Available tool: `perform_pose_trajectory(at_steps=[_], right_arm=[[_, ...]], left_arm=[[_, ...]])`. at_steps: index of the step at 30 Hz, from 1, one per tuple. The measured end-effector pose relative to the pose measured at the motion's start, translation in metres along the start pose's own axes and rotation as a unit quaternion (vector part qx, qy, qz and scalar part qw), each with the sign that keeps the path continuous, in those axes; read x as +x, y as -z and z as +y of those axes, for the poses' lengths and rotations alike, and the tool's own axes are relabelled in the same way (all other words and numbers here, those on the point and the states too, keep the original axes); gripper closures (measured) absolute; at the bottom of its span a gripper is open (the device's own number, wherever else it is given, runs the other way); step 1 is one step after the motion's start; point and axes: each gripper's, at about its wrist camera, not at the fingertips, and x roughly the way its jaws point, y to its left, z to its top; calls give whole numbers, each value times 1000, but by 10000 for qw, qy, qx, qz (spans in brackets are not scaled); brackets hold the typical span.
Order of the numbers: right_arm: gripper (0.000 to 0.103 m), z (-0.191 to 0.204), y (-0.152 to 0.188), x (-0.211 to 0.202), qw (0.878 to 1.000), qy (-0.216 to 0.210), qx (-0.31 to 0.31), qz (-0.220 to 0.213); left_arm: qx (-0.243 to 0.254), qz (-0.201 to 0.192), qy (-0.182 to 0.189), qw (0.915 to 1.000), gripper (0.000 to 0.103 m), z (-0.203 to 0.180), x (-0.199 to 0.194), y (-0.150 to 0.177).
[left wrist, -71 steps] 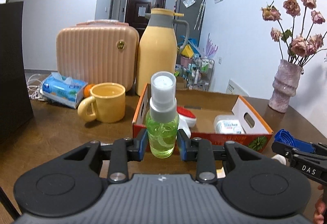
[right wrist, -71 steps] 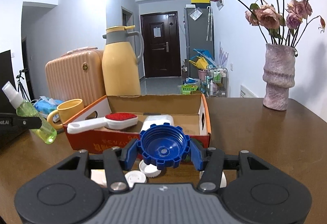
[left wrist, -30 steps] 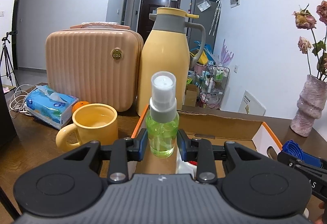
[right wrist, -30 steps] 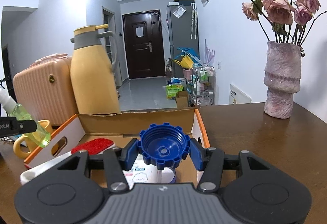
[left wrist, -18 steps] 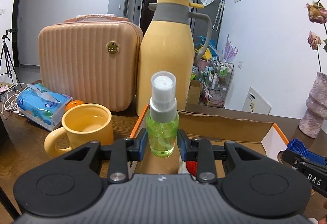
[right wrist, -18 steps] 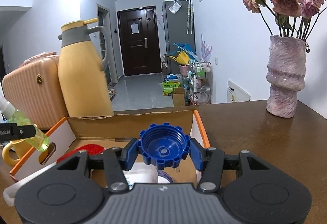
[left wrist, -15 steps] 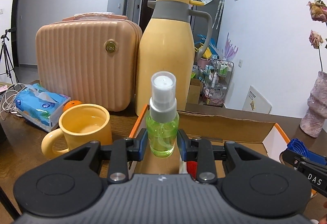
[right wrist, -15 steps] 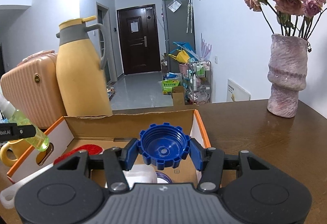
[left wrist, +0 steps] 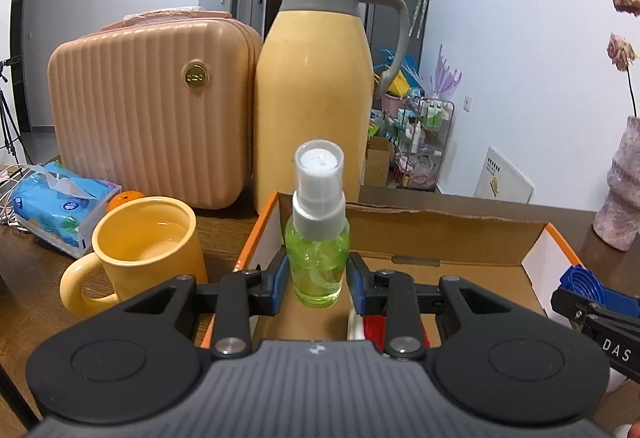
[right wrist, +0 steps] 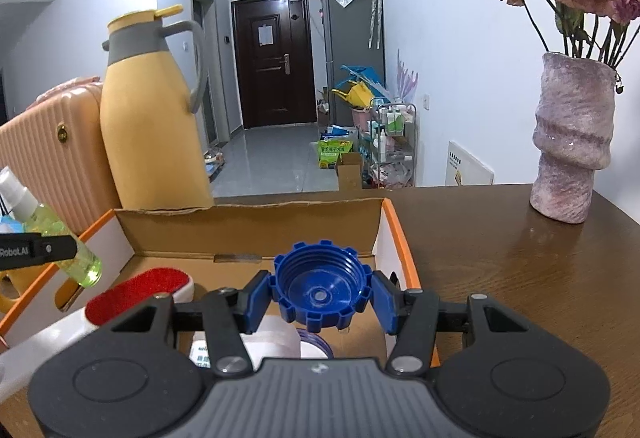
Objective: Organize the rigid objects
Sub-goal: 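Carry the spray bottle and blue cap over the cardboard box with both grippers, then open both grippers to drop the bottle and blue cap into the box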
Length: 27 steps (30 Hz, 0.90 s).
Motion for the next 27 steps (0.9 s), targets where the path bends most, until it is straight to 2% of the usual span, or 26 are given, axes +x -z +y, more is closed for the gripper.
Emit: perform_pose_trajectory(at_steps=[1,2,3,4,5,6,7,9,16,27], right_arm=[[50,0,0,0,10000,5,-9,19],[50,0,0,1,10000,3,-6,43],[46,-1,0,0,10000,-17,12,51],[33,-2,0,0,10000,-30,48,58],[26,-2,0,0,10000,-8,62,39],[13,-2,0,-1,10000,28,49,2],[7,-1,0,-2,10000,53,29,-28],[1,0,0,-2,10000,45,16,-31],[0,2,0,-4,10000,17,-62,-5],[0,2,-1,-9,10000,2,9,-20]], left_arm=[[25,17,10,10000,71,0,0,1],[50,33,18,10000,65,0,1,2],[82,56,15,9999,49,-1,1,3],[100,55,14,9999,39,-2,1,3],[118,1,-9,9999,18,-2,-1,3],[143,-54,-41,9999,12,-3,-4,3],[144,-124,-84,9998,11,-3,-6,3],[137,-272,-223,9993,0,-4,-11,3],[125,-417,-228,9988,0,-5,-18,2],[89,-371,-255,9989,0,-4,-17,2]])
